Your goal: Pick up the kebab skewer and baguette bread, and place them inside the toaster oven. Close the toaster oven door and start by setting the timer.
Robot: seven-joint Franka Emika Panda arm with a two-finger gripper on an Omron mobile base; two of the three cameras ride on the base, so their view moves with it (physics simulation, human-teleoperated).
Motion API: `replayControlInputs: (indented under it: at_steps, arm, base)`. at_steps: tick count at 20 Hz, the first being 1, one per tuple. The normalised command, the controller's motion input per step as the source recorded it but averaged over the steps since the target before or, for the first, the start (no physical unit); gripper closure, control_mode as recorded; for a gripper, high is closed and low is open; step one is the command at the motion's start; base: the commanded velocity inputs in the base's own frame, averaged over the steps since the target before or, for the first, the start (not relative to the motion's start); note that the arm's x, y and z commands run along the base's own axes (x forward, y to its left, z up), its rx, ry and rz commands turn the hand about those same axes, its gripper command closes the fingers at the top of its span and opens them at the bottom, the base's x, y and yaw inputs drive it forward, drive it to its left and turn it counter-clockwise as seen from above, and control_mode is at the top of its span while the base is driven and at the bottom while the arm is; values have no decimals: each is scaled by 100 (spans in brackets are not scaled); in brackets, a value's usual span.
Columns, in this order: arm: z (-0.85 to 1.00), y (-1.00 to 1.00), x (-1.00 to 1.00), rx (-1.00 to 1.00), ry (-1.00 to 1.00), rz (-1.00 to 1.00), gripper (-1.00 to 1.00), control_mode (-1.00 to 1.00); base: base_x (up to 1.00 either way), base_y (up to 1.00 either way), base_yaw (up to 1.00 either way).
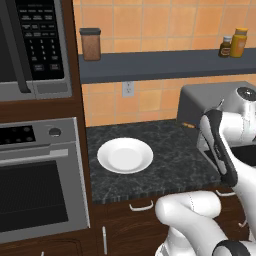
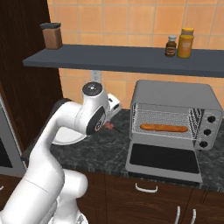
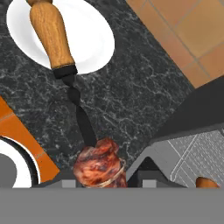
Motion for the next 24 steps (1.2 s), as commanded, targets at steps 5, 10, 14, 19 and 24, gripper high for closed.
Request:
replayControlInputs:
  at_steps: [5,10,14,19,24]
  arm:
    - [9,-100,-8,0,-10,26,100,-100]
    - [0,-92,0,0,-4,32,100,-100]
    - [0,-69,0,-8,0,24,100,-100]
    - [-22,-36,7,-24,3,19,100,-100]
    - [-35,-2,41,-32,0,5,100,-100]
  base:
    - [0,0,0]
    - [0,0,0]
    - [0,0,0]
    - [0,0,0]
    - [0,0,0]
